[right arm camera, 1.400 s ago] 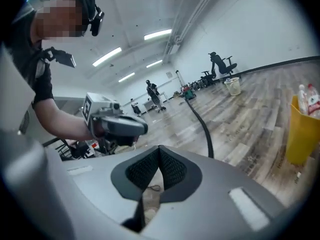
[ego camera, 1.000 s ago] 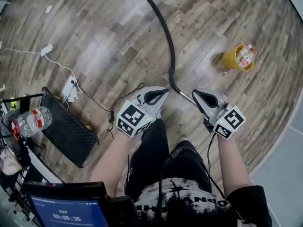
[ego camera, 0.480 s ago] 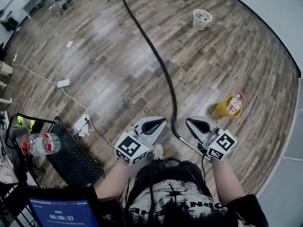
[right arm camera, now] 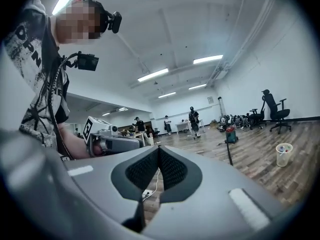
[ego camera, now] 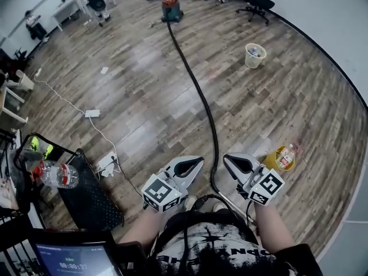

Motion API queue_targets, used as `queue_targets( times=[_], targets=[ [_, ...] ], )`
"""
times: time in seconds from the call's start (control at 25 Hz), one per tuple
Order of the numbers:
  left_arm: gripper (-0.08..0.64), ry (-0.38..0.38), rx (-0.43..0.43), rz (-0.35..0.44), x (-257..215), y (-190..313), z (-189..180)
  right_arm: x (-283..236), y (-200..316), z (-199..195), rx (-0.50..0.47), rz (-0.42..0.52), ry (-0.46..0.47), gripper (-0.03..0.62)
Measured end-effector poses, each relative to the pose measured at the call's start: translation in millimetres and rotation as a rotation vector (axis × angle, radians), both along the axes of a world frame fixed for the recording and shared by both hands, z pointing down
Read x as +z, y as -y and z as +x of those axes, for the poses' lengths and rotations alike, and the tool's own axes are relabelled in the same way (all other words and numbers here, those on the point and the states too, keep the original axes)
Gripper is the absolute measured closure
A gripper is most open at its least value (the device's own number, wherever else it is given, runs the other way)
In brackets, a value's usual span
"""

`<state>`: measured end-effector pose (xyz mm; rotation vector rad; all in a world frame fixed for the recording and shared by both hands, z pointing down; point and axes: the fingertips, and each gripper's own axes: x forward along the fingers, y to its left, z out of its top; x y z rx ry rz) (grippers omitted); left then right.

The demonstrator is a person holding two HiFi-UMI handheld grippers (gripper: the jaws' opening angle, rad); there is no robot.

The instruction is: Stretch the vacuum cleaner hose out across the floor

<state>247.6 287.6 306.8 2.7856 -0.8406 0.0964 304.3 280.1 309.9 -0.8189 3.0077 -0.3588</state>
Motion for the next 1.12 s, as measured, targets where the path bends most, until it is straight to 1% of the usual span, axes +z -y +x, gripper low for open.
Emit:
queue_targets(
  times=[0.16,0.4,0.6,0.8,1.12],
  targets=[
    [0.560,-0.022,-0.061,0.017,-21.6,-17.2,15.8,-15.4,-16.6,16.2,-0.067,0.037,-0.018,0.584],
    [0.560,-0.025,-0.181,0.061,-38.1,-40.5,29.3,-35.5,-37.5,34.6,-0.156,0.111,-0.039,0.584],
    [0.560,-0.034,-0.274,0.043,-38.4,-52.6,34.5,-36.0,-48.9,46.8,-0.212,0.130,-0.052,0.584],
    [0.560,-0.087,-0.314,0.015,-37.0,-66.2,46.3,-34.6,-56.7,60.9,-0.244,0.135,-0.054,0.584],
    [0.560,-0.064,-0.328,0.026,-37.1,-75.4,54.1,-30.3,-63.3,69.5,-0.248,0.150,-0.063,0.584]
  ],
)
